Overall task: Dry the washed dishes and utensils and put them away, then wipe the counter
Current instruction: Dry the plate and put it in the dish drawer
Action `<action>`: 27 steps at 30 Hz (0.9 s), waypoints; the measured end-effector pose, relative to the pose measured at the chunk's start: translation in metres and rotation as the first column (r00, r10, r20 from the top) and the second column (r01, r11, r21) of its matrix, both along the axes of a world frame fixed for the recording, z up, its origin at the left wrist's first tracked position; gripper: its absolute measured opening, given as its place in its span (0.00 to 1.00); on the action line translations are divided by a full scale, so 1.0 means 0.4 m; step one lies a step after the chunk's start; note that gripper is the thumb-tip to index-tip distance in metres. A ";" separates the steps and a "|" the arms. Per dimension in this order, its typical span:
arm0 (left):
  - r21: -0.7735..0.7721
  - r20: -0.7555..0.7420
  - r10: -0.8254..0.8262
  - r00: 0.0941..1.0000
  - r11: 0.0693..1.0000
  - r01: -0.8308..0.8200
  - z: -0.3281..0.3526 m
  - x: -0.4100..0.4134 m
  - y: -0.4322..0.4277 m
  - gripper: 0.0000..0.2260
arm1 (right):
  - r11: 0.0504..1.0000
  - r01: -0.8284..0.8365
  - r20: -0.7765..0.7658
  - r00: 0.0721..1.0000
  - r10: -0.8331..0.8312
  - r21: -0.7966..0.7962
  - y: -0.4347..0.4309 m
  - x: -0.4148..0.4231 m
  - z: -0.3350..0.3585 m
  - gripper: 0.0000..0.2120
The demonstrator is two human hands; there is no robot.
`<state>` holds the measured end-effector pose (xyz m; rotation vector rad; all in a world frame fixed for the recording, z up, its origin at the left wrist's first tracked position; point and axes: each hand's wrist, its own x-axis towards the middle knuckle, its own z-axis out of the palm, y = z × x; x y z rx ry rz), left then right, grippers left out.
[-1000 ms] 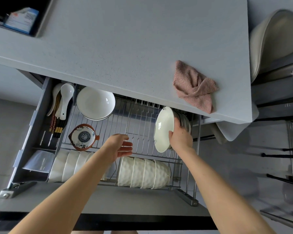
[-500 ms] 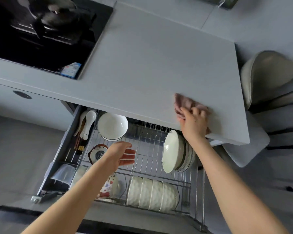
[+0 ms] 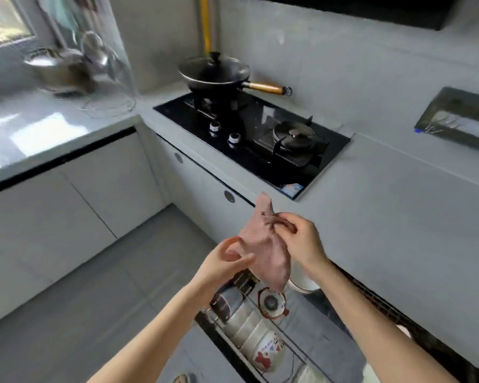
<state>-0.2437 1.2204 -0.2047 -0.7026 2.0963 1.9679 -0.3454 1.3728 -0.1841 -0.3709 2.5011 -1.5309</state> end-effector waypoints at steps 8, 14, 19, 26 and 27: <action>-0.180 -0.246 0.425 0.871 0.863 -0.472 0.106 0.171 -0.534 0.15 | 0.878 -0.409 0.076 0.895 0.439 -0.250 -0.664 0.127 0.169 0.06; -0.198 -0.307 0.601 0.738 0.719 -0.667 0.209 0.288 -0.961 0.02 | 0.845 -0.460 0.058 0.869 0.492 -0.271 -1.103 0.189 0.190 0.03; -0.299 -0.223 0.572 0.789 0.730 -0.614 0.249 0.317 -1.236 0.09 | 0.798 -0.378 0.297 0.784 0.546 -0.470 -1.404 0.219 0.172 0.08; -0.171 -0.183 0.576 0.797 0.779 -0.603 0.221 0.229 -1.549 0.03 | 0.688 -0.187 0.460 0.618 0.637 -0.701 -1.785 0.152 0.173 0.07; -0.112 -0.176 0.573 0.800 0.796 -0.595 0.216 0.212 -1.602 0.05 | 0.688 -0.215 0.448 0.619 0.645 -0.693 -1.843 0.129 0.170 0.08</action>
